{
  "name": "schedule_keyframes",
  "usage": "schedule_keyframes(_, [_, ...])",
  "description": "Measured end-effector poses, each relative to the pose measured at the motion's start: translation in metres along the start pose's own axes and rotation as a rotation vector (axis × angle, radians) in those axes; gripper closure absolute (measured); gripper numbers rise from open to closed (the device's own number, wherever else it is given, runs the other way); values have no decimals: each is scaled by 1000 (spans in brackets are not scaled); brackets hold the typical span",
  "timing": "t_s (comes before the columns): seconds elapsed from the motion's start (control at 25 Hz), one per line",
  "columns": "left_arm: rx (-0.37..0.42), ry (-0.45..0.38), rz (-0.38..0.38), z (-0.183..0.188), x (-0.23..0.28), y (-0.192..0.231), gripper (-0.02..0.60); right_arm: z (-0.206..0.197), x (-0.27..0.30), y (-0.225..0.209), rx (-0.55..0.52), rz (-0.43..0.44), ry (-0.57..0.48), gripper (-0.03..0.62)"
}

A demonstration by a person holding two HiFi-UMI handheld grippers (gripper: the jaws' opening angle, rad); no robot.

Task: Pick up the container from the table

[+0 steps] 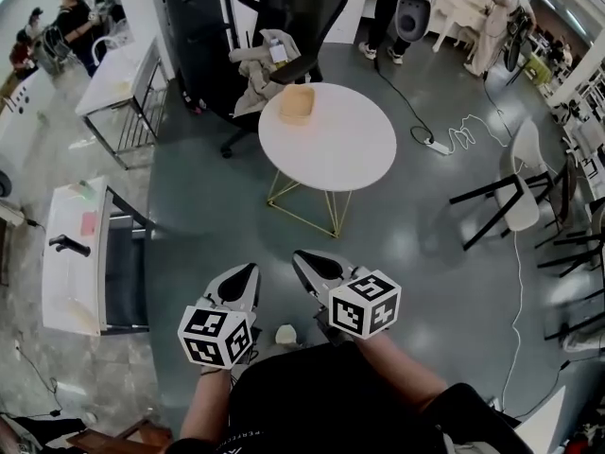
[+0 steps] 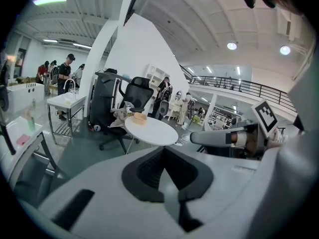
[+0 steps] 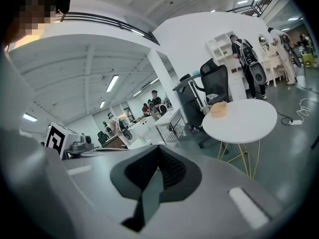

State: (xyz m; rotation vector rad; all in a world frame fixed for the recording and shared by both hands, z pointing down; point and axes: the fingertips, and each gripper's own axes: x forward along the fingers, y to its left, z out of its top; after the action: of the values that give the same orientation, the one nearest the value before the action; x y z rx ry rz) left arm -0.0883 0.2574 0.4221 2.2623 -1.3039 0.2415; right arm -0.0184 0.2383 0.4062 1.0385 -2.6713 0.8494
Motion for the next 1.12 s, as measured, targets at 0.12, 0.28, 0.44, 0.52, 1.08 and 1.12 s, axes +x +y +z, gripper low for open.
schedule_keyframes(0.12, [-6, 4, -8, 4, 5, 6, 581, 3, 9, 0, -6, -2, 9, 592])
schedule_keyframes(0.28, [-9, 2, -7, 11, 17, 12, 581, 12, 22, -10, -8, 5, 20, 592])
schedule_keyframes(0.44, [-11, -7, 17, 24, 33, 28, 581, 24, 44, -22, -6, 36, 29, 592])
schedule_keyframes(0.52, [-16, -7, 39, 34, 43, 41, 580, 32, 59, -31, -8, 51, 40, 592])
schedule_keyframes(1.08, [-17, 2, 77, 105, 151, 63, 581, 100, 112, -116, -24, 120, 111, 592])
schedule_keyframes(1.12, [-18, 1, 81, 107, 158, 63, 581, 103, 114, -123, -26, 123, 115, 592])
